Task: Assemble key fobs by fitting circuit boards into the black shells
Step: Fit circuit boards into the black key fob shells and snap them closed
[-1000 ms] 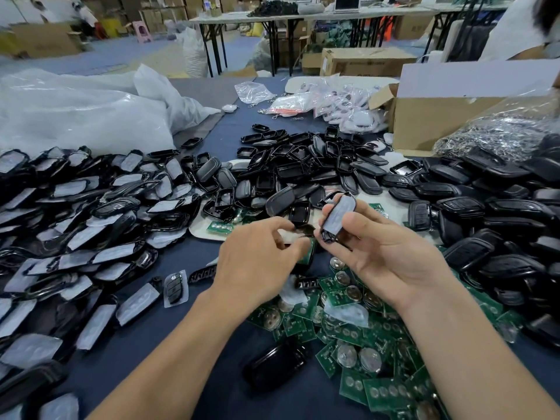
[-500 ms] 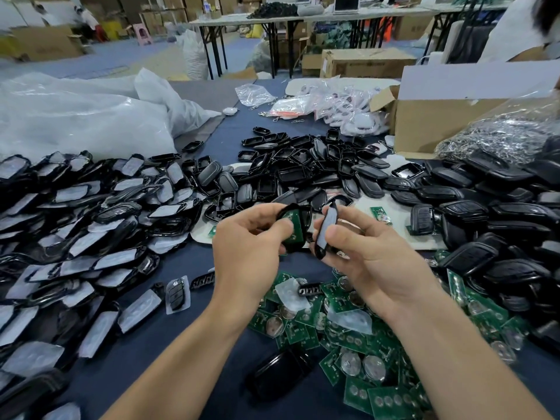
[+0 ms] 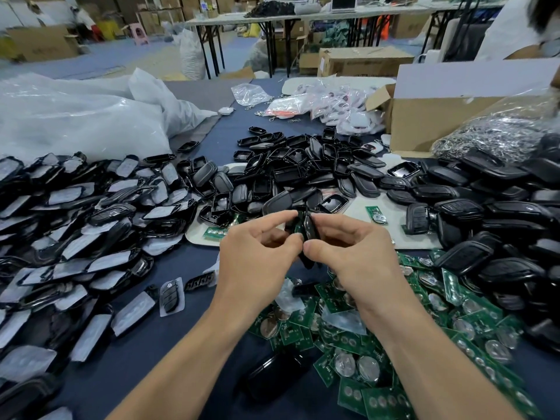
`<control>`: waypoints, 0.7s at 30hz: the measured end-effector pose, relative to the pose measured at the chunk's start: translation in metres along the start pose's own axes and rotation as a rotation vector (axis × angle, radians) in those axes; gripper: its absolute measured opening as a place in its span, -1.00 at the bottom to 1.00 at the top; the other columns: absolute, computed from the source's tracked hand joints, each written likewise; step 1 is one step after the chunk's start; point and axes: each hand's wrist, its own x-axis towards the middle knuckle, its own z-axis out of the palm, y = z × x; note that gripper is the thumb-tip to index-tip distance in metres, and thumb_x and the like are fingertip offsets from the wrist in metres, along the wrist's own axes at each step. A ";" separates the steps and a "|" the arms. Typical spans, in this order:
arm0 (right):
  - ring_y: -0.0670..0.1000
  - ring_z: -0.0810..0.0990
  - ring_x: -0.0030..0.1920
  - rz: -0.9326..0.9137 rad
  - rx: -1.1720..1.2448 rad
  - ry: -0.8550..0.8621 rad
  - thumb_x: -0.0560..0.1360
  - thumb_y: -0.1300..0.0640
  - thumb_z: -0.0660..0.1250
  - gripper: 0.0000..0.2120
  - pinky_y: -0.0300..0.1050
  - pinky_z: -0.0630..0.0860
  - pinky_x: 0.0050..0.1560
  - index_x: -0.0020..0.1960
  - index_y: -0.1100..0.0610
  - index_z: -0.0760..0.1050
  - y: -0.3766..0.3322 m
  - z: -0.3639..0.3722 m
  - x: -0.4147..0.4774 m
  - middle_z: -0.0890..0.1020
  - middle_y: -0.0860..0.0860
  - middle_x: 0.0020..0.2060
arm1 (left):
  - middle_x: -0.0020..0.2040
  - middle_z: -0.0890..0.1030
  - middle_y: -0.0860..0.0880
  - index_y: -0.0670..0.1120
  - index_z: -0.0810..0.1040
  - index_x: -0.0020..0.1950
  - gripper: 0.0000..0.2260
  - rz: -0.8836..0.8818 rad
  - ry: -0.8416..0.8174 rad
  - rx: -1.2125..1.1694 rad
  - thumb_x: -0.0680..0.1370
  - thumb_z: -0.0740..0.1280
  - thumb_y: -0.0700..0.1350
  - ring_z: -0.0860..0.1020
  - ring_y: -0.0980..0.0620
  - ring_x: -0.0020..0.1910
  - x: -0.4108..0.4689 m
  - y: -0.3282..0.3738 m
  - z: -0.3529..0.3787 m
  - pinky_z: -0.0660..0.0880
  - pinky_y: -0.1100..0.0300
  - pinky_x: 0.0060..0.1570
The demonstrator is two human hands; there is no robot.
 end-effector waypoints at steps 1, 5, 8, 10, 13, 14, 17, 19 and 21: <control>-0.09 0.75 -0.05 -0.006 -0.015 0.004 0.35 0.35 0.58 -0.63 -0.26 0.63 -0.10 0.05 -0.01 0.73 0.000 0.000 0.001 0.78 -0.07 -0.14 | -0.18 0.76 0.07 0.25 0.71 0.12 -0.69 -0.014 -0.028 -0.020 0.42 0.49 -0.04 0.75 0.02 -0.20 0.001 0.000 0.000 0.69 -0.01 -0.07; -0.15 0.74 -0.06 -0.045 -0.071 0.007 0.34 0.35 0.58 -0.62 -0.32 0.61 -0.10 -0.04 -0.09 0.73 0.002 -0.003 0.001 0.77 -0.13 -0.16 | -0.17 0.76 -0.10 0.13 0.73 0.12 -0.69 -0.081 -0.120 -0.174 0.52 0.50 -0.26 0.73 -0.11 -0.26 0.003 0.002 -0.002 0.66 0.11 -0.22; -0.17 0.73 -0.05 -0.062 -0.112 0.000 0.33 0.33 0.58 -0.62 -0.27 0.63 -0.04 -0.01 -0.10 0.73 0.004 -0.003 0.002 0.77 -0.16 -0.15 | -0.16 0.76 -0.14 0.05 0.72 0.13 -0.69 -0.099 -0.175 -0.223 0.55 0.46 -0.34 0.72 -0.06 -0.29 0.004 0.005 -0.005 0.66 0.16 -0.25; -0.15 0.73 -0.03 -0.069 -0.146 -0.005 0.33 0.30 0.59 -0.63 -0.14 0.65 0.04 0.04 -0.07 0.74 0.005 -0.004 0.003 0.77 -0.15 -0.14 | -0.15 0.75 -0.17 0.03 0.72 0.12 -0.69 -0.115 -0.217 -0.266 0.53 0.46 -0.36 0.70 -0.01 -0.30 0.004 0.007 -0.008 0.64 0.21 -0.26; -0.15 0.73 -0.05 -0.089 -0.189 -0.026 0.30 0.26 0.62 -0.62 -0.09 0.66 0.02 0.04 -0.08 0.75 0.006 -0.006 0.004 0.77 -0.15 -0.15 | -0.13 0.75 -0.20 -0.03 0.70 0.19 -0.67 -0.130 -0.249 -0.261 0.50 0.50 -0.35 0.69 -0.01 -0.28 0.004 0.007 -0.011 0.64 0.22 -0.24; -0.15 0.74 -0.06 -0.089 -0.207 -0.037 0.29 0.24 0.64 -0.62 -0.10 0.66 0.01 0.04 -0.09 0.75 0.006 -0.007 0.004 0.77 -0.15 -0.15 | -0.13 0.75 -0.21 -0.04 0.70 0.20 -0.66 -0.135 -0.251 -0.259 0.49 0.52 -0.33 0.69 -0.03 -0.26 0.004 0.007 -0.012 0.64 0.21 -0.23; -0.12 0.74 -0.06 -0.074 -0.274 -0.057 0.28 0.19 0.66 -0.60 -0.03 0.69 0.01 0.07 -0.10 0.75 0.008 -0.010 0.006 0.77 -0.15 -0.13 | -0.08 0.73 -0.28 -0.03 0.73 0.21 -0.59 -0.149 -0.261 -0.277 0.38 0.60 -0.23 0.69 -0.13 -0.22 0.005 0.006 -0.014 0.67 0.16 -0.18; -0.09 0.74 -0.06 -0.070 -0.294 -0.080 0.25 0.15 0.64 -0.60 0.02 0.69 0.03 0.07 -0.09 0.75 0.007 -0.012 0.007 0.77 -0.14 -0.13 | -0.06 0.73 -0.28 -0.03 0.74 0.19 -0.55 -0.151 -0.254 -0.293 0.30 0.62 -0.18 0.69 -0.14 -0.21 0.005 0.007 -0.016 0.66 0.17 -0.19; -0.09 0.74 -0.05 -0.075 -0.294 -0.114 0.22 0.12 0.59 -0.58 0.01 0.69 0.04 0.08 -0.09 0.75 0.005 -0.013 0.007 0.77 -0.13 -0.12 | -0.03 0.72 -0.30 -0.02 0.76 0.14 -0.55 -0.124 -0.225 -0.301 0.25 0.63 -0.15 0.69 -0.14 -0.19 0.005 0.007 -0.016 0.65 0.19 -0.20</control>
